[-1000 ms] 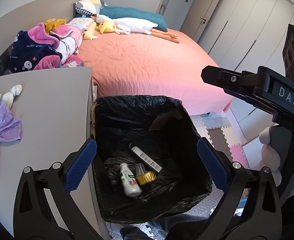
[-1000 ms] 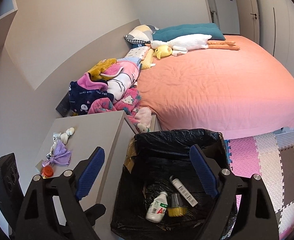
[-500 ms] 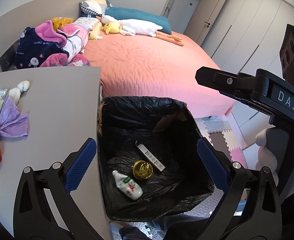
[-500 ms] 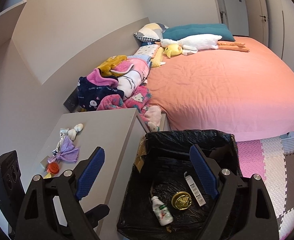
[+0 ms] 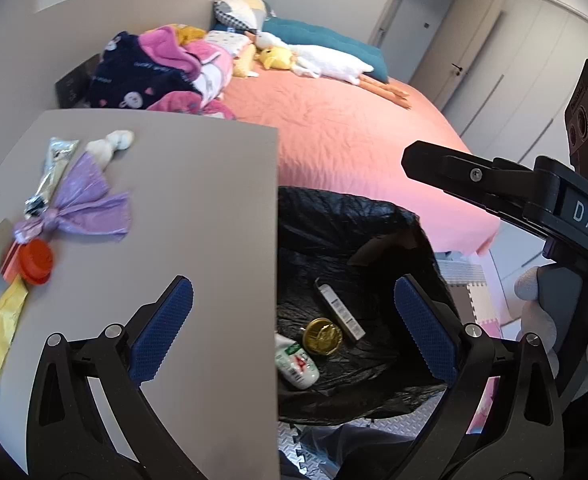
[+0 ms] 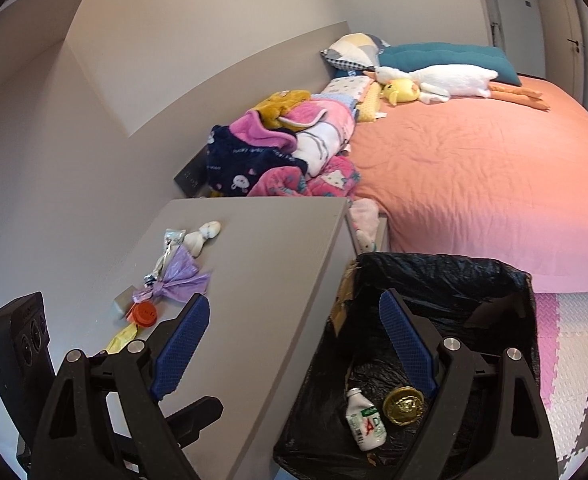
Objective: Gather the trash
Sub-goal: 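Move both open tools back over the remaining table items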
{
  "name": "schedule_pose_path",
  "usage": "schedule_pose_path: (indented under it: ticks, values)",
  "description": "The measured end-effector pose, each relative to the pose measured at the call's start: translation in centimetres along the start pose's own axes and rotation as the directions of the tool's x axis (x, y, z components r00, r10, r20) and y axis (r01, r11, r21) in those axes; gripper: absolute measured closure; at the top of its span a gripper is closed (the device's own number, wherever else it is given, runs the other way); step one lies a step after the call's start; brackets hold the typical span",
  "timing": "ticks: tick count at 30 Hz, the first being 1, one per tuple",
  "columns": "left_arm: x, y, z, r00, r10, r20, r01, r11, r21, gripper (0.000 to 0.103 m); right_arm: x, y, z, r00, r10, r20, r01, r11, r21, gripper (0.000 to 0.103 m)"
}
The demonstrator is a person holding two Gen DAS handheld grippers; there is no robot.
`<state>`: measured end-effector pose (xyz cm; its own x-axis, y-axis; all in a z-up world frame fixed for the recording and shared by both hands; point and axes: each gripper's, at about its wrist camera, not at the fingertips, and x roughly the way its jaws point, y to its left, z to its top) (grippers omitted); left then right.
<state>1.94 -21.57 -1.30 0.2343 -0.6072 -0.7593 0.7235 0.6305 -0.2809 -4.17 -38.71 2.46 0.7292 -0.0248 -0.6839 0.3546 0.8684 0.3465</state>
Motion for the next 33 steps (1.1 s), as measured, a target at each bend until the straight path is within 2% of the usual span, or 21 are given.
schedule_pose_path:
  ticks: [9,18,28,33]
  values:
    - [-1.8,3.7,-1.7,0.997,0.073,0.009,-0.072,0.994,-0.084,0.006,2.9,4.3,-0.6,0.996,0.059,-0.066,-0.064,0.995,-0.075,0.016]
    - [-3.0,7.2,-2.8,0.990,0.143,0.017,-0.138,0.976,-0.169,0.006,5.3,7.8,-1.1,0.988,0.104,-0.117,-0.120,0.983,-0.140,0.016]
    - [-3.8,11.5,-3.8,0.970,0.244,0.012,-0.237,0.948,-0.211,0.006,8.7,11.1,-1.3,0.973,0.142,-0.182,-0.174,0.970,-0.173,0.016]
    - [-3.9,13.8,-4.3,0.955,0.296,-0.005,-0.291,0.934,-0.209,0.006,10.5,12.8,-1.8,0.961,0.163,-0.224,-0.207,0.960,-0.187,0.022]
